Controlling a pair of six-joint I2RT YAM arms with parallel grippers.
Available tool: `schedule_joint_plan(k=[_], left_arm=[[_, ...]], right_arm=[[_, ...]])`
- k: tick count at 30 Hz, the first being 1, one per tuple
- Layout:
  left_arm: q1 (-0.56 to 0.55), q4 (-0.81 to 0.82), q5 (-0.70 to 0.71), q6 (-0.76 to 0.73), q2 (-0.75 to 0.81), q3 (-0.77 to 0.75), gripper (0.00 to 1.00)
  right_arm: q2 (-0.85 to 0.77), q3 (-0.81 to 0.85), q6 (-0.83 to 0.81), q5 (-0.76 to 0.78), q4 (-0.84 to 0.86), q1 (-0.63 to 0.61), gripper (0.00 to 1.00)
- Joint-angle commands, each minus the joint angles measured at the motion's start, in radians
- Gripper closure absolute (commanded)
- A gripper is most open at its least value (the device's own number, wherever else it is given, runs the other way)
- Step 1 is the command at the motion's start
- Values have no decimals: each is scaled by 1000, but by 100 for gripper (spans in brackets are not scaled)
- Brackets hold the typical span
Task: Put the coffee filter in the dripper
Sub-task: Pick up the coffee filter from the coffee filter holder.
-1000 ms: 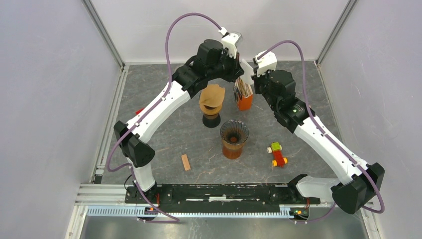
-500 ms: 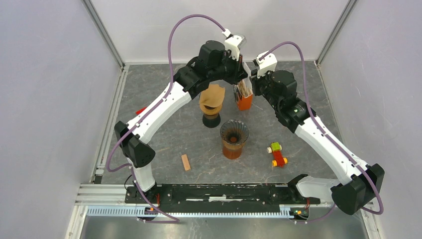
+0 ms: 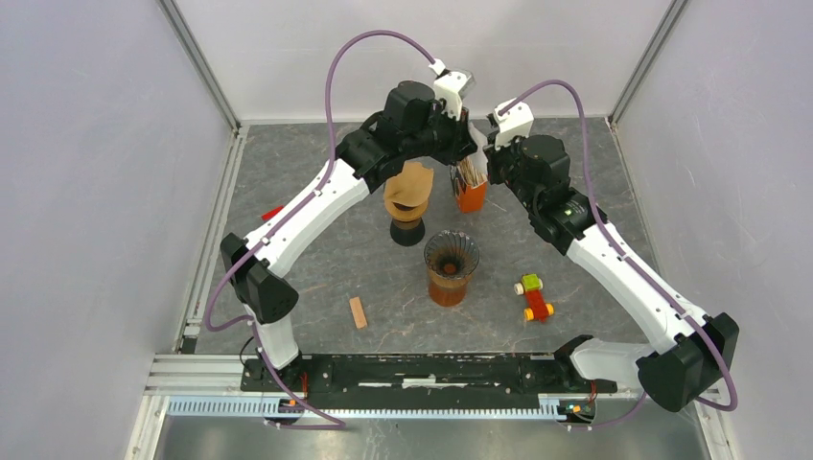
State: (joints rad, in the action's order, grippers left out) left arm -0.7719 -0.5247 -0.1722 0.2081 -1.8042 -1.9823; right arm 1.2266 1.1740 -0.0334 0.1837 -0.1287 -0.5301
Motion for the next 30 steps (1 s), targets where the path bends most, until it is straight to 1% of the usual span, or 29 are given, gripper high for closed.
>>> schedule_joint_plan(k=[1,6,8,11,17,23,27,29,30], left_arm=[[-5,48,35,7,33,-1,76],[-18,42,52,60,-11,-40,51],[-18,39,55,71,-20,-47,47],[-21,36,63,74,-27,-47,44],[-28,43,87,73,-51,-53,43],[-33,41,125,76,-71,-68,46],[-33,34,143,69,-82,-92,50],[-33,33,149,64,-87,-99,54],[-33,32,152,60,-91,-104,57]], right_arm=[[-13,38,31,64,21,2,100],[-9,42,64,79,20,2,100],[-10,45,68,79,17,2,100],[-12,50,74,79,13,4,100],[-13,48,110,60,10,7,100],[-19,40,139,50,7,15,100],[-22,26,158,39,8,21,100],[-22,21,171,33,6,22,100],[-22,22,176,30,4,26,100]])
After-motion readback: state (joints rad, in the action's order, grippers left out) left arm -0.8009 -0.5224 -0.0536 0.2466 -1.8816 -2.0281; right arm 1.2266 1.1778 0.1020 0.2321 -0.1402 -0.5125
